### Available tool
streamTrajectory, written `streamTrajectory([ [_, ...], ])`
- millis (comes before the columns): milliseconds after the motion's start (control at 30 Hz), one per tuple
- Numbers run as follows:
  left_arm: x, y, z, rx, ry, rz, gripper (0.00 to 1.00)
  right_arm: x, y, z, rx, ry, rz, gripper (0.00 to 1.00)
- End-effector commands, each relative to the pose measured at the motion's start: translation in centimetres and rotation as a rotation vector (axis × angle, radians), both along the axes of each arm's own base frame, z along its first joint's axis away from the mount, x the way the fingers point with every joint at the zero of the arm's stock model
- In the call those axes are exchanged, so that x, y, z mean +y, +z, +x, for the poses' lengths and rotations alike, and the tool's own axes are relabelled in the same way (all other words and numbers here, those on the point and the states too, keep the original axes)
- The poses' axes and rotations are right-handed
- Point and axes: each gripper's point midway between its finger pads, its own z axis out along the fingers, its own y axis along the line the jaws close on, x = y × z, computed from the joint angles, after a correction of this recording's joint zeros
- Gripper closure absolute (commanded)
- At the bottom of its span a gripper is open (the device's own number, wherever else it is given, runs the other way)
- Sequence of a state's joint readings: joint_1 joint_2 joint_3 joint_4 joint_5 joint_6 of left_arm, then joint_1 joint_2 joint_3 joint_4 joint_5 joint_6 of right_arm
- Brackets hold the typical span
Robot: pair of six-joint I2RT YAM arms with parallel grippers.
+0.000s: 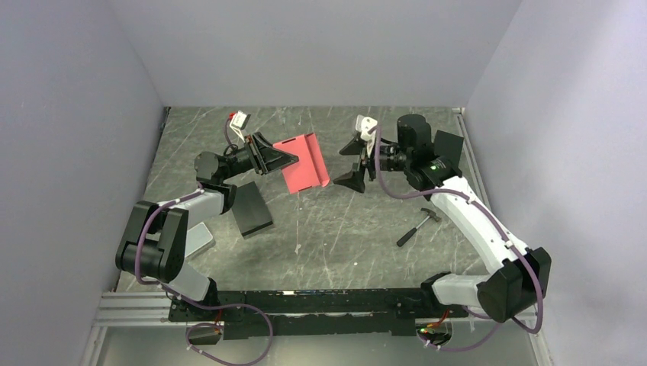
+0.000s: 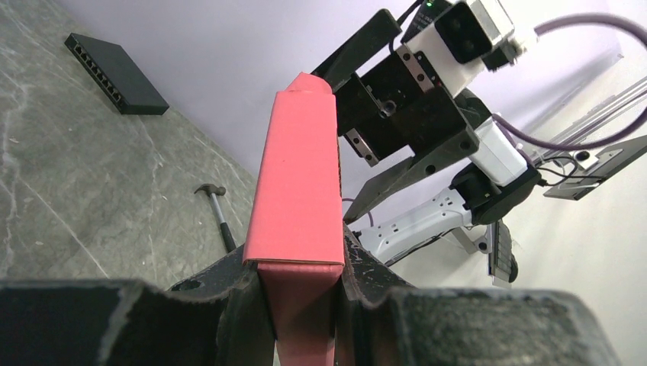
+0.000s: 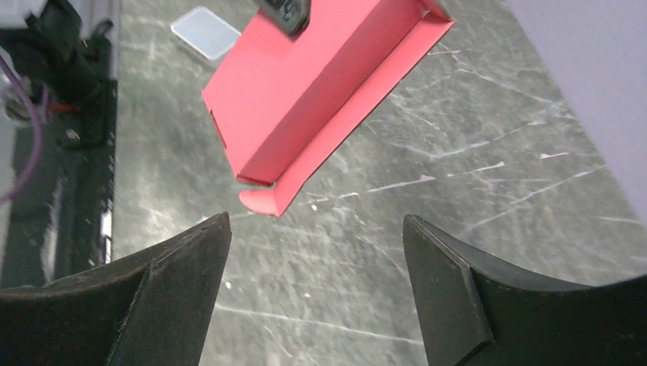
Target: Fold the paper box
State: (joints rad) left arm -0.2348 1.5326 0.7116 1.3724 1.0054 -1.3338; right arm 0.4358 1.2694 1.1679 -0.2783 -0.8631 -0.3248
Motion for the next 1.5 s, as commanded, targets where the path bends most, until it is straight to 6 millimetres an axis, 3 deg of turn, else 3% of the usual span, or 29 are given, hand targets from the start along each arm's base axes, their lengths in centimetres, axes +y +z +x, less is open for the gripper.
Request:
streamTrajectory([
  [0, 0.4, 2.3, -1.0, -0.081, -0.006, -0.034, 1.00, -1.2, -0.6, -0.2, -0.246, 0.076, -0.108, 0.11],
  [333, 0.3, 2.5, -1.0, -0.077, -0.018, -0.044, 1.00, 1.0, -3.2, 0.2, -0.317, 0.110, -0.126, 0.15],
  [933, 0.3, 2.4, -0.9, -0.070, -0.024, -0.053, 1.00, 2.7, -2.2, -0.5, -0.295, 0.140, -0.063, 0.39],
  [1467, 0.3, 2.3, -1.0, -0.068, -0.027, -0.049, 1.00, 3.0, -1.3, -0.6, -0.270, 0.124, -0.042, 0.51],
])
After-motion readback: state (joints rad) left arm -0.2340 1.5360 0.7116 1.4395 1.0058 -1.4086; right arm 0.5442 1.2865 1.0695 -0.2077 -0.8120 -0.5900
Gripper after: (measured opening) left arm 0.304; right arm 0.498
